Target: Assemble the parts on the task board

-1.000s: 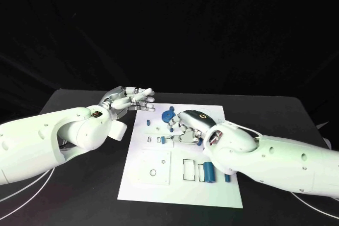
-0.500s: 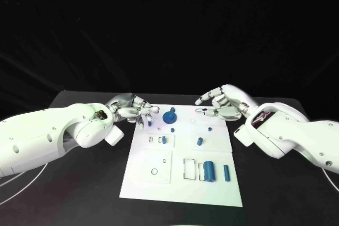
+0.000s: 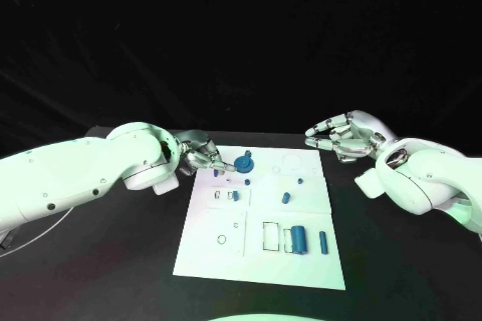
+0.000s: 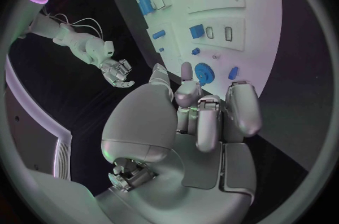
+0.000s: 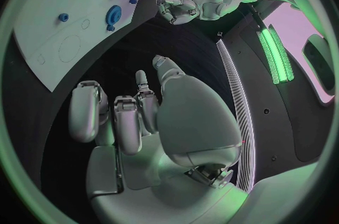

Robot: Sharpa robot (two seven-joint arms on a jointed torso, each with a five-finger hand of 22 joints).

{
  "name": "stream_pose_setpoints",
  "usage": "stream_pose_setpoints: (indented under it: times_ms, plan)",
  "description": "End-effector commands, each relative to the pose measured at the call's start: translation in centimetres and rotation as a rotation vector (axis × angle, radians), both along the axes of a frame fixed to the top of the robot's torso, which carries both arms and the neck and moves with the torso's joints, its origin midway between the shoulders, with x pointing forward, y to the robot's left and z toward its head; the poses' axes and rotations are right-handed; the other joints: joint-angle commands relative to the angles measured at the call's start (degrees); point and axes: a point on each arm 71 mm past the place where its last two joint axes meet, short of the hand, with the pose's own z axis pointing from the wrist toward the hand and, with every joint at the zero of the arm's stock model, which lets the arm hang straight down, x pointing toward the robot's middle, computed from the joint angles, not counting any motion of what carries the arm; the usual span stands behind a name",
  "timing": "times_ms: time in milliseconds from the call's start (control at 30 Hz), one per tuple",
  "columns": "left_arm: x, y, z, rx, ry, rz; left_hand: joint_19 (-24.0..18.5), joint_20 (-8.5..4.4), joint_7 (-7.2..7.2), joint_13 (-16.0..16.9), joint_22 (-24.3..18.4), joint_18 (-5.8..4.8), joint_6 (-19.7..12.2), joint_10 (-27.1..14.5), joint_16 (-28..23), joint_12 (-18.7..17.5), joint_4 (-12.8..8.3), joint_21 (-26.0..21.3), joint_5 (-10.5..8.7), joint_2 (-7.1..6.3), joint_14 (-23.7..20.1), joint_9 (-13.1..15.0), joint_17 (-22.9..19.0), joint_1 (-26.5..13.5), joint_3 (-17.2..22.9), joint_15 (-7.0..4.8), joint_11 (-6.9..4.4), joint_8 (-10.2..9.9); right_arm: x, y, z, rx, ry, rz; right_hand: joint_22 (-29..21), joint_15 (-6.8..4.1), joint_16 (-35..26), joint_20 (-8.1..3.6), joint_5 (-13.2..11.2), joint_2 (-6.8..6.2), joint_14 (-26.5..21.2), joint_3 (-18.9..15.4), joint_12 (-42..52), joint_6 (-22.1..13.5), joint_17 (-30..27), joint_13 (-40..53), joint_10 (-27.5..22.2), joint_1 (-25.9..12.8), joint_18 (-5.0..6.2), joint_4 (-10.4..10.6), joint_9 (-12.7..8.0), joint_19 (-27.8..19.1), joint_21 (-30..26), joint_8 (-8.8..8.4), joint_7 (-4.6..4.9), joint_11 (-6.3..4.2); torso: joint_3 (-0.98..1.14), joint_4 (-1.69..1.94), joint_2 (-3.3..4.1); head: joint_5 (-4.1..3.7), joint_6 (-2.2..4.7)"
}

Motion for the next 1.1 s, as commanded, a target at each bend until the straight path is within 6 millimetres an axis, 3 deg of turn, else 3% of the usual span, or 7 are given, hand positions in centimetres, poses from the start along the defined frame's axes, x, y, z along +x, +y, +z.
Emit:
stream_pose_setpoints:
  times_ms: [33, 167, 567, 867, 1100]
  plan:
    - [0.2, -0.2, -0.2, 0.185, 0.01, 0.048, 0.4, 0.17, 0.01, 1.2, 0.8, -0.7, -0.7, 0.3, 0.1, 1.0, 0.1, 0.5, -0.23, -0.11, 6.0, 1.0, 15.1, -1.0, -0.8, -0.22, 0.03, 0.6, 0.1, -0.1, -0.1, 0.022, 0.029, 0.014, 1.8, -0.32, -0.3, -0.37, 0.3, -0.54, 5.0, -0.3, -0.2, 0.2, 10.9, 3.5, 0.0, 0.2, 0.38, 0.0, 0.0, -0.1, -0.3, -0.12, -0.05, -0.26, 0.0, 0.0, -0.07, -0.08, -0.19]
    - [0.5, -1.4, -0.3, 0.231, 0.031, 0.056, 0.3, 0.2, -0.04, 2.0, 1.4, -0.77, -1.2, 0.2, 0.1, 1.5, 0.1, 0.9, -0.23, 0.11, 6.0, 2.2, 15.1, -2.0, -1.7, -0.24, -0.01, 1.3, 0.3, -0.4, -0.2, 0.01, 0.024, 0.003, 1.8, -0.32, -0.3, -0.37, 0.4, -0.56, 5.0, -0.4, -0.2, 0.1, 10.8, 3.5, 0.0, 0.1, 0.39, 0.0, 0.0, -0.2, -0.4, -0.13, -0.04, -0.26, 0.05, 0.16, -0.06, -0.05, -0.44]
    - [1.4, -4.4, -1.4, 0.318, 0.103, 0.037, 0.3, 0.41, 0.43, 1.9, 2.5, -0.91, -3.3, -0.8, 0.1, 1.1, 0.0, 1.6, -0.23, 0.6, 6.0, 3.8, 15.1, -3.0, -2.9, 0.05, 0.37, 1.3, 0.3, -0.3, -0.1, -0.013, 0.01, -0.004, 1.7, -0.31, -0.3, -0.37, 0.9, -0.61, 5.0, -0.7, -0.4, 0.1, 10.8, 3.4, -0.1, -0.2, 0.42, 0.1, 0.0, -0.2, -0.6, -0.21, 0.0, -0.21, -0.07, -0.01, 0.16, 0.37, -0.96]
    - [1.8, -5.0, -1.8, 0.357, 0.129, 0.012, 0.4, 0.55, 0.66, 2.2, 2.9, -0.97, -3.9, -0.8, 0.1, 1.2, 0.1, 1.9, -0.24, 0.52, 6.0, 4.1, 15.1, -3.4, -3.2, 0.22, 0.58, 1.0, 0.2, -0.1, -0.1, -0.019, 0.005, 0.001, 1.7, -0.3, -0.3, -0.37, 1.0, -0.57, 5.0, -0.7, -0.3, 0.1, 10.8, 3.4, 0.0, -0.2, 0.41, 0.2, 0.1, -0.2, -0.5, -0.21, -0.01, -0.21, 0.08, 0.06, 0.18, 0.4, -1.49]
    - [1.9, -5.5, -2.3, 0.356, 0.161, -0.001, 0.3, 0.59, 0.7, 1.7, 2.8, -0.95, -4.0, -1.1, 0.1, 0.8, 0.1, 1.9, -0.23, 0.55, 6.0, 4.2, 15.1, -3.4, -3.3, 0.26, 0.62, 0.9, 0.2, -0.1, -0.1, -0.022, 0.002, 0.003, 1.7, -0.3, -0.3, -0.37, 1.1, -0.51, 5.0, -0.7, -0.3, 0.1, 10.8, 3.4, 0.0, -0.3, 0.42, 0.2, 0.1, -0.2, -0.6, -0.21, -0.01, -0.22, -0.04, -0.03, 0.13, 0.36, -1.71]
